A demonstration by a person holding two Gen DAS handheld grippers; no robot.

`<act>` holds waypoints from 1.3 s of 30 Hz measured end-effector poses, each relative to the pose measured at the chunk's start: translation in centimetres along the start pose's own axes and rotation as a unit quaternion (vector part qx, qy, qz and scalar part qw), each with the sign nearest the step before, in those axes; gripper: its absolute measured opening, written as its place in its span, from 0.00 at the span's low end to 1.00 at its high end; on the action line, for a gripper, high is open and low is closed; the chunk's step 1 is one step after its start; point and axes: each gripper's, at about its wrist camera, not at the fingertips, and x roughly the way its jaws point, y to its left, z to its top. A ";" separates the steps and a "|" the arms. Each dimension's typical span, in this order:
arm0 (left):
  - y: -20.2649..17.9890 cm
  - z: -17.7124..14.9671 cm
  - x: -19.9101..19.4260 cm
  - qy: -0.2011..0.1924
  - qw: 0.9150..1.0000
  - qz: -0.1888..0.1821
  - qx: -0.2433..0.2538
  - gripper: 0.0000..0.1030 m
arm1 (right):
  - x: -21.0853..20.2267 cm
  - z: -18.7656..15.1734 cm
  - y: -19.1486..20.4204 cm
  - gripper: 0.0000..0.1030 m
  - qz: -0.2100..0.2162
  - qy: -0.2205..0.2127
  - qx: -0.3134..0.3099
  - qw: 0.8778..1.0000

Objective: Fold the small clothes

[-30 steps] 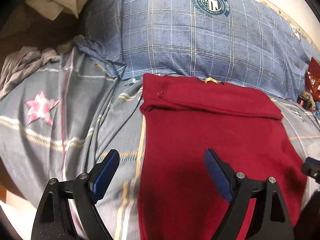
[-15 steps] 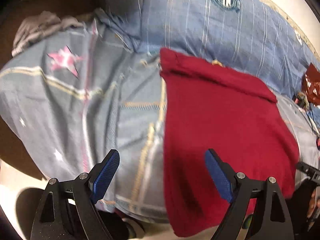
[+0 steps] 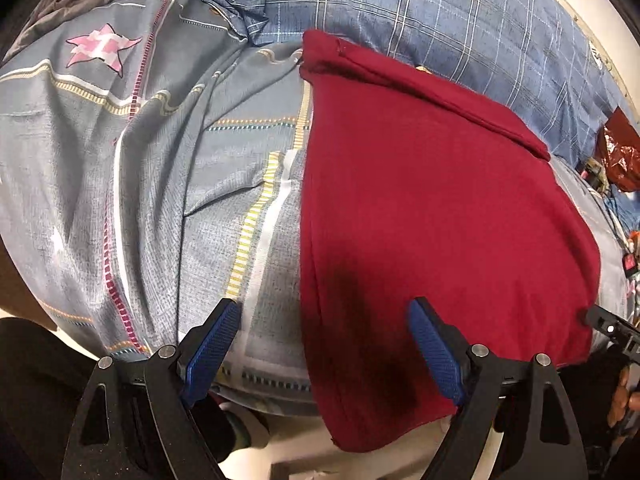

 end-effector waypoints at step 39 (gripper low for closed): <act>0.4 2.1 1.6 0.028 0.995 -0.094 -0.005 0.06 | 2.1 0.8 1.8 0.25 0.134 0.014 0.008 0.991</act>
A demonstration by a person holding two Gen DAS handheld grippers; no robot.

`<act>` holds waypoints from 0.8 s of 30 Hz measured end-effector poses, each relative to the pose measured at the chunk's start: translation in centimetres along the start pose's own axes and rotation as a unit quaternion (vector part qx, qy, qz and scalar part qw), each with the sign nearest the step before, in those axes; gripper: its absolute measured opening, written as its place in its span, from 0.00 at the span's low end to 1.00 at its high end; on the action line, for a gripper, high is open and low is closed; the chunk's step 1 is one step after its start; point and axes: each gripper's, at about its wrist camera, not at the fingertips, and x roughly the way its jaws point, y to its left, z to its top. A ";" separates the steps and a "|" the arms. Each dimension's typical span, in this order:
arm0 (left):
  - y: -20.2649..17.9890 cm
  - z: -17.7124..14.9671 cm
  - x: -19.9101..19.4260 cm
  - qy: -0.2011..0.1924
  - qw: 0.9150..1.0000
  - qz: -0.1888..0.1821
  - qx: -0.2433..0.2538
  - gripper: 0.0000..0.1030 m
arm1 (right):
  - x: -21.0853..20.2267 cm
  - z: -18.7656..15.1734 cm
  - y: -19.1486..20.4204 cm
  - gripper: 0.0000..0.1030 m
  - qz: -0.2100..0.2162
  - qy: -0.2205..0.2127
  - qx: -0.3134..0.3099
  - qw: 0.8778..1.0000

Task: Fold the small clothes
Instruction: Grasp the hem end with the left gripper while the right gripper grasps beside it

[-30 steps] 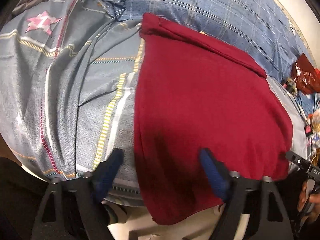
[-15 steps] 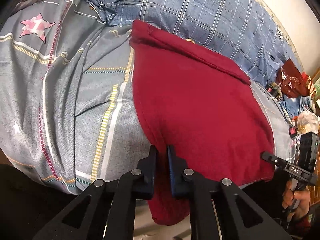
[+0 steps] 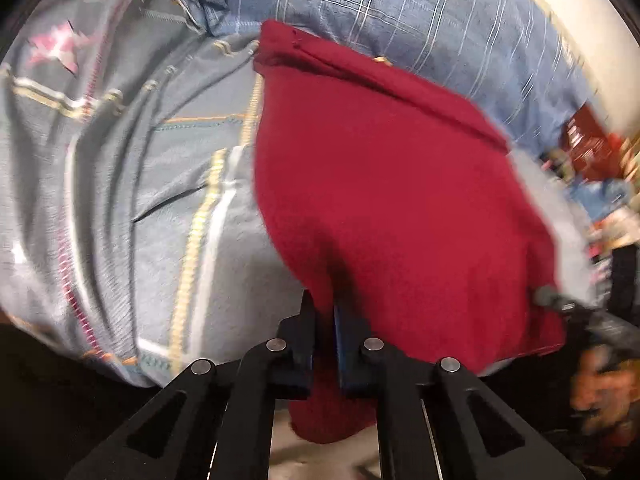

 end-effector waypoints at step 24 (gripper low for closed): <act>-1.3 17.5 4.6 -0.133 0.990 0.041 0.007 0.06 | -0.6 16.1 -0.1 0.18 -0.022 -0.136 -0.012 0.990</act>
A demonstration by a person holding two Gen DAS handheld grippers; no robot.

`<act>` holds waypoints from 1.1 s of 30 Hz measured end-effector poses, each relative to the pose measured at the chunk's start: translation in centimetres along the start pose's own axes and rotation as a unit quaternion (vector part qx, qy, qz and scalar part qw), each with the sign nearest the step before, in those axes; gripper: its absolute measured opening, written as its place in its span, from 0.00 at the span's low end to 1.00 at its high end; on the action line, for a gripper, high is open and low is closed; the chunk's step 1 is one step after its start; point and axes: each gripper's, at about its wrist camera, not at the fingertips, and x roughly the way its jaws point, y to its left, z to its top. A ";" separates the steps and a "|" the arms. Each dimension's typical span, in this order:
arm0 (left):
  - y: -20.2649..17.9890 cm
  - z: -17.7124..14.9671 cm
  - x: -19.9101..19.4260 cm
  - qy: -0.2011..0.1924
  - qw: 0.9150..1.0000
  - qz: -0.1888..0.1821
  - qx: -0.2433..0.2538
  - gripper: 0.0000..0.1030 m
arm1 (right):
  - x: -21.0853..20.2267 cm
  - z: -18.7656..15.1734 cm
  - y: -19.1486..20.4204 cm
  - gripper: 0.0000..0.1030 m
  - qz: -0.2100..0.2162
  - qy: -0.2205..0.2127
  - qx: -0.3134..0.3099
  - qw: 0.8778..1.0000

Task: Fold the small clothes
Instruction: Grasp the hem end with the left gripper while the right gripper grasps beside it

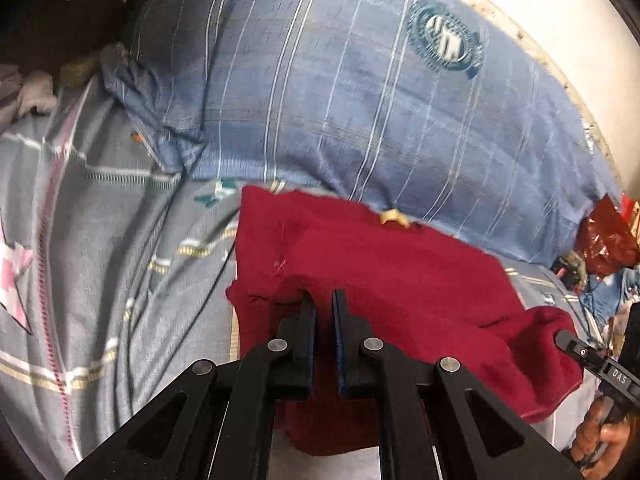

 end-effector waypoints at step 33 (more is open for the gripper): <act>-0.1 5.8 4.7 0.006 1.000 0.014 0.002 0.06 | 5.1 3.7 -2.2 0.18 -0.013 0.008 0.009 1.000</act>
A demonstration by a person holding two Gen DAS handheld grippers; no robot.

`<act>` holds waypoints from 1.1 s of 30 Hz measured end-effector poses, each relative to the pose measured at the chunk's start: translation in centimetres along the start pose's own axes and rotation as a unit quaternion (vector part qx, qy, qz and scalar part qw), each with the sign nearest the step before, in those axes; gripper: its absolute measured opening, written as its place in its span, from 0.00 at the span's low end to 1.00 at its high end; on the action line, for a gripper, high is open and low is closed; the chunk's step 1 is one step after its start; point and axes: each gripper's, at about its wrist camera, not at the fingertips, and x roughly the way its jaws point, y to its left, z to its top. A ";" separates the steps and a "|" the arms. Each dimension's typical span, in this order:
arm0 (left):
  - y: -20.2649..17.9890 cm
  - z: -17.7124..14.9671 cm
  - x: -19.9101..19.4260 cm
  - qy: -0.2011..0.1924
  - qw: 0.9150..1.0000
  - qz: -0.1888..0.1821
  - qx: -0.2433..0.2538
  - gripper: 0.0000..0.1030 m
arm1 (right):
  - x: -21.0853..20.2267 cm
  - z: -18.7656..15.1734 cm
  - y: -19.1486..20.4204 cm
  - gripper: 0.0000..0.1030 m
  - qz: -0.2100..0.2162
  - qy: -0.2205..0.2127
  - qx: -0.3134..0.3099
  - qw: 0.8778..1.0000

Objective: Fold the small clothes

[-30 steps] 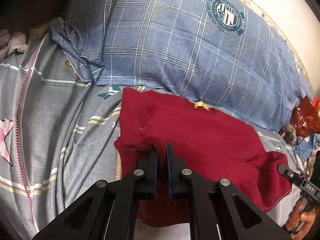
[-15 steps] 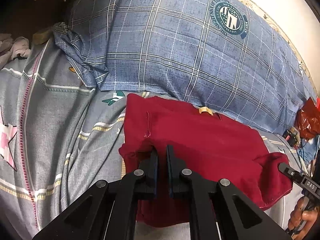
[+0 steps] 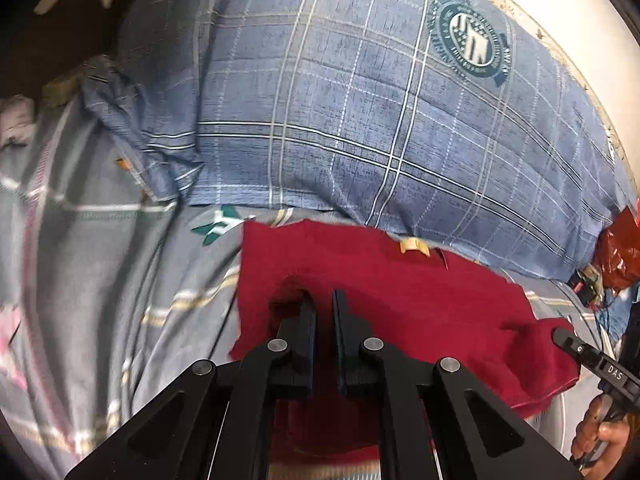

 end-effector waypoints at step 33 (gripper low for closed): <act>4.9 2.3 0.4 -0.068 0.997 0.011 -0.023 0.66 | 8.1 7.0 -2.3 0.55 -0.061 0.034 -0.035 0.997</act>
